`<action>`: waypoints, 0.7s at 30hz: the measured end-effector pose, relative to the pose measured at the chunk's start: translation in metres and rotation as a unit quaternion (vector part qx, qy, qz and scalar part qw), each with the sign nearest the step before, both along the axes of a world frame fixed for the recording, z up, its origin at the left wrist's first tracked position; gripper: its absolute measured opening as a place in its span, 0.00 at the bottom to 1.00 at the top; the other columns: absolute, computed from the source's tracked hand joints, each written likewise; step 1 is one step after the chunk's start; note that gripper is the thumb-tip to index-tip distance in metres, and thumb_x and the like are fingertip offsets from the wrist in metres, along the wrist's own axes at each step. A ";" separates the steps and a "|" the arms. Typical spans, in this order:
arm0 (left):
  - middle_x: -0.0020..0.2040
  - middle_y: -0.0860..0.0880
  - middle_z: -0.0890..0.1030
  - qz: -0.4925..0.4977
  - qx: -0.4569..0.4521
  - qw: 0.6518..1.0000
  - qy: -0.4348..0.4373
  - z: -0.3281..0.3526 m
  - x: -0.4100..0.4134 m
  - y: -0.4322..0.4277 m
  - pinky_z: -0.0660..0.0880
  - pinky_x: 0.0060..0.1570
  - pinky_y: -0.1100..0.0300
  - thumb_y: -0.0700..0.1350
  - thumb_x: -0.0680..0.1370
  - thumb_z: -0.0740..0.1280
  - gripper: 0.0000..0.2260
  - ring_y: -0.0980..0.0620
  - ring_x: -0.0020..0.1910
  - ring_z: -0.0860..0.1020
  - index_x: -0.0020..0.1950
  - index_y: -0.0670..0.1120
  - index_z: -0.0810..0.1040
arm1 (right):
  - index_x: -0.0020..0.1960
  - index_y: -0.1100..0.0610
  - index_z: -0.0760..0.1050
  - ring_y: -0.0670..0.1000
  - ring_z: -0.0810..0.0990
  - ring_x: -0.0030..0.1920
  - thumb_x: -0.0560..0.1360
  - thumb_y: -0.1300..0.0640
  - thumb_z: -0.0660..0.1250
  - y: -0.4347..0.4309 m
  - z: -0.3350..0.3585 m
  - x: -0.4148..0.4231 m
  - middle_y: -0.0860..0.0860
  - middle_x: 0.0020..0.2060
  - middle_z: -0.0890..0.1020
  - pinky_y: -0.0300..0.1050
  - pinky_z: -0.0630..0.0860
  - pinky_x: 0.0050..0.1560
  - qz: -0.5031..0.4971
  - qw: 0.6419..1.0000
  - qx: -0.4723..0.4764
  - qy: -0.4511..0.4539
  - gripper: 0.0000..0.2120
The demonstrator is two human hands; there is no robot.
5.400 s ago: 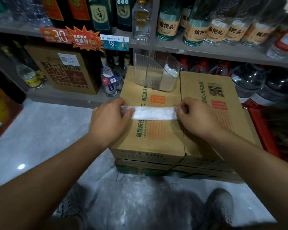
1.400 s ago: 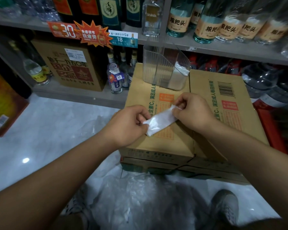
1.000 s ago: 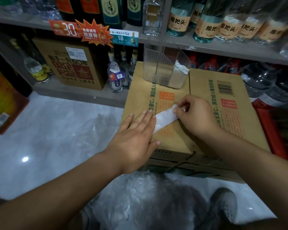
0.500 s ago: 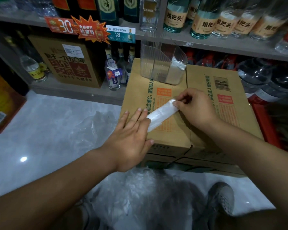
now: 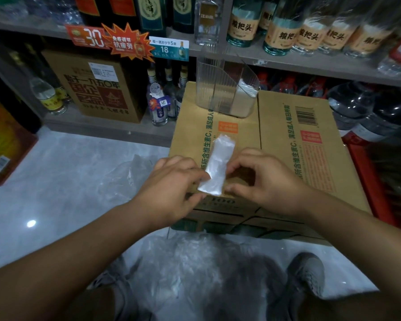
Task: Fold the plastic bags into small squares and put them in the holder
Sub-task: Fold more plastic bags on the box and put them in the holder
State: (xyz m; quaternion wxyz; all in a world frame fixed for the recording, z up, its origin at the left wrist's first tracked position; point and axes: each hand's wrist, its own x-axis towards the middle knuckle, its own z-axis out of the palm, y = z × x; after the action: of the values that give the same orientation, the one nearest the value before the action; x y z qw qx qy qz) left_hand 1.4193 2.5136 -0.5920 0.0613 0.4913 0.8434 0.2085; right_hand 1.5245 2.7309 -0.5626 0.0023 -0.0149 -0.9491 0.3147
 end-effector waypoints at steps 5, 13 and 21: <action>0.46 0.58 0.79 0.006 0.032 0.999 -0.003 -0.003 0.002 0.001 0.63 0.54 0.56 0.55 0.73 0.67 0.13 0.53 0.53 0.74 0.55 0.53 0.85 | 0.60 0.50 0.79 0.47 0.69 0.65 0.68 0.43 0.78 -0.005 -0.003 0.006 0.45 0.63 0.75 0.44 0.69 0.67 0.057 0.995 0.084 -0.006 0.23; 0.50 0.58 0.78 0.009 0.099 0.995 -0.010 -0.003 0.003 0.002 0.70 0.55 0.52 0.58 0.77 0.63 0.13 0.54 0.54 0.74 0.50 0.54 0.85 | 0.53 0.51 0.80 0.50 0.74 0.60 0.75 0.50 0.72 -0.008 -0.016 0.004 0.46 0.57 0.79 0.51 0.74 0.60 0.083 0.988 0.109 0.075 0.09; 0.62 0.58 0.77 -0.012 0.094 0.994 -0.052 0.000 -0.007 0.005 0.64 0.66 0.56 0.58 0.74 0.73 0.21 0.58 0.66 0.70 0.64 0.53 0.76 | 0.51 0.52 0.78 0.50 0.76 0.53 0.79 0.51 0.64 -0.011 -0.014 0.001 0.46 0.48 0.81 0.52 0.74 0.55 0.078 0.993 0.073 0.055 0.06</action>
State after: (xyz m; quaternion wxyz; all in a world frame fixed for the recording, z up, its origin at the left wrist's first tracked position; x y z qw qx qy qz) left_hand 1.4123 2.5185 -0.5919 0.0615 0.4932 0.8100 0.3112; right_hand 1.5256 2.7201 -0.5770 0.0315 0.0764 -0.9662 0.2443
